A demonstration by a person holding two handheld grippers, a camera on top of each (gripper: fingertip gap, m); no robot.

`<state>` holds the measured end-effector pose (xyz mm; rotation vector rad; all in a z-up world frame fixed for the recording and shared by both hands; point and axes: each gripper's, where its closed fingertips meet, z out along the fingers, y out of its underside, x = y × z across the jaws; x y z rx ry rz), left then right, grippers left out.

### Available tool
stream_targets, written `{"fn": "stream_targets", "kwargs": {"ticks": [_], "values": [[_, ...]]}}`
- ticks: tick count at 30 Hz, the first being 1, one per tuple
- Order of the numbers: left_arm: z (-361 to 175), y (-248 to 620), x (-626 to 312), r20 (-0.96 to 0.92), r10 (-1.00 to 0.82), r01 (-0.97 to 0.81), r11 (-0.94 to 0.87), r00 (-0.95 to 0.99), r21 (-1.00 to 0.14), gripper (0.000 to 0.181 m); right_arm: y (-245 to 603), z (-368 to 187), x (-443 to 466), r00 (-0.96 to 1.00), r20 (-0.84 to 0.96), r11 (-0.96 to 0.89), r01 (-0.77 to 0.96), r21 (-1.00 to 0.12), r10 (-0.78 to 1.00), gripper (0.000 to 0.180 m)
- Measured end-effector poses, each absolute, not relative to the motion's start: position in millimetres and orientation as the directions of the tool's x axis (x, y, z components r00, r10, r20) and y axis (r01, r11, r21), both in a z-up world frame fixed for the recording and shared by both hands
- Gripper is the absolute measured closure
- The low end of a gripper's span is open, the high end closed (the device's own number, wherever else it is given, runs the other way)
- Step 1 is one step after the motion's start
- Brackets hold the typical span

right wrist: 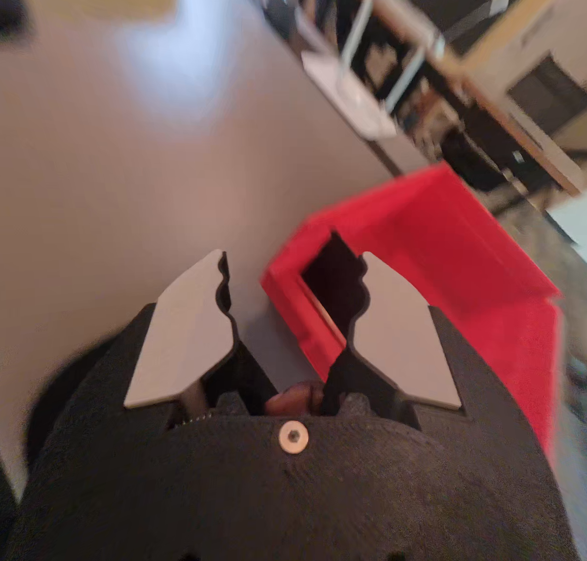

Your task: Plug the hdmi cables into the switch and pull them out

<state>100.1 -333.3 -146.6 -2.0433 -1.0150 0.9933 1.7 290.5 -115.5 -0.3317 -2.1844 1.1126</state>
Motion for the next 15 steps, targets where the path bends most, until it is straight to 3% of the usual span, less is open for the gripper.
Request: {"fn": "stream_targets", "kwargs": {"ticks": [1, 3, 5, 8, 10, 12, 15], "values": [[-130, -326, 98, -0.260, 0.872, 0.307, -0.404, 0.415, -0.862, 0.097, 276, -99, 10, -0.788, 0.380, 0.492, -0.113, -0.863, 0.484, 0.099], [-92, -319, 92, -0.112, 0.916, 0.181, -0.194, 0.385, -0.964, 0.084, 252, -65, 25, -0.845, 0.292, 0.224, -0.210, -0.952, 0.449, 0.096], [-57, -327, 86, 0.060, 0.945, 0.055, 0.045, 0.320, -0.997, 0.069, 241, -35, 35, -0.876, 0.230, -0.064, -0.282, -0.957, 0.423, 0.098], [-16, -354, 90, 0.318, 0.907, -0.153, 0.369, 0.277, -0.917, 0.042, 245, -16, 28, -0.888, 0.120, -0.375, -0.306, -0.875, 0.444, 0.095], [0, -367, 101, 0.436, 0.845, -0.243, 0.513, 0.310, -0.823, 0.036, 248, -16, 21, -0.904, 0.032, -0.490, -0.261, -0.832, 0.427, 0.078], [9, -378, 110, 0.469, 0.827, -0.326, 0.556, 0.311, -0.765, 0.036, 247, -10, 26, -0.939, -0.015, -0.552, -0.189, -0.812, 0.344, 0.063], [1, -381, 104, 0.399, 0.895, -0.312, 0.444, 0.200, -0.840, 0.036, 261, -2, 27, -0.929, -0.022, -0.612, -0.225, -0.758, 0.370, 0.057]]}}
